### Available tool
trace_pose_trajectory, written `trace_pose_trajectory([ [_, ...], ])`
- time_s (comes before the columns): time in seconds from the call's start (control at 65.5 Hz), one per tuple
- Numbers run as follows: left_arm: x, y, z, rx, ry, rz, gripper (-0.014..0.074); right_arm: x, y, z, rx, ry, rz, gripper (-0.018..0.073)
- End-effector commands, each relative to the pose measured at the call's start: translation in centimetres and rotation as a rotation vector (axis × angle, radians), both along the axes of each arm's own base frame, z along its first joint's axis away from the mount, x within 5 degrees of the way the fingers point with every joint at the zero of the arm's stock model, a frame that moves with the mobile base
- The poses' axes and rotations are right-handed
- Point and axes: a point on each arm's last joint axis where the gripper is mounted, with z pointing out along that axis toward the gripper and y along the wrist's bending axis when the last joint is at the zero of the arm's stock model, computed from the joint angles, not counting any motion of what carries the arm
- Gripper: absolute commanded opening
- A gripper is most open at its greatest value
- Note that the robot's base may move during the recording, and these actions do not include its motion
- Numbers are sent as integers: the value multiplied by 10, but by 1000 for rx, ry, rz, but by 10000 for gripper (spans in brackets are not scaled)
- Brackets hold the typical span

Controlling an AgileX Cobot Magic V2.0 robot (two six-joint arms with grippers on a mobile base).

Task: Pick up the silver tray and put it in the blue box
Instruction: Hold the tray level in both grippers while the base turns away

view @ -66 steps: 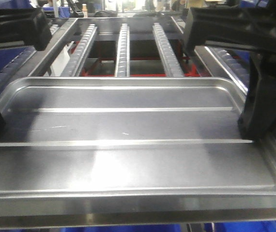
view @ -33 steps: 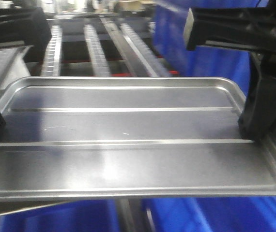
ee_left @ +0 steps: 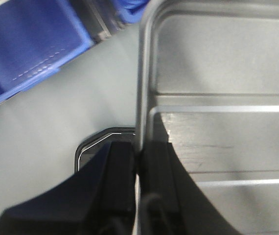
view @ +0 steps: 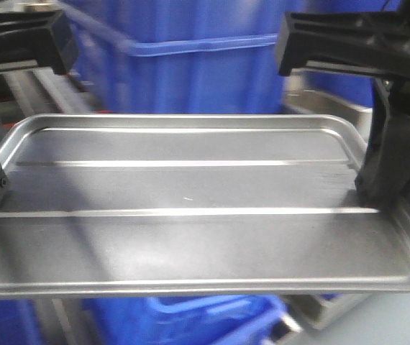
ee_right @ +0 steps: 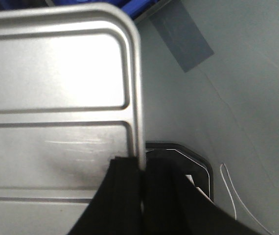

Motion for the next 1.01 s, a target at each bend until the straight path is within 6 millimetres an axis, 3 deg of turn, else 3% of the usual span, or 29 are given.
trace_pose_trajectory([
  [0.0,-1,4,12,-4,-41,-6,-15,4,-6,15,-7,-63,-5,52],
  [0.992,-1,4,12,-4,-41,-6,-15,4,-6,15,-9,-62,-6,52],
])
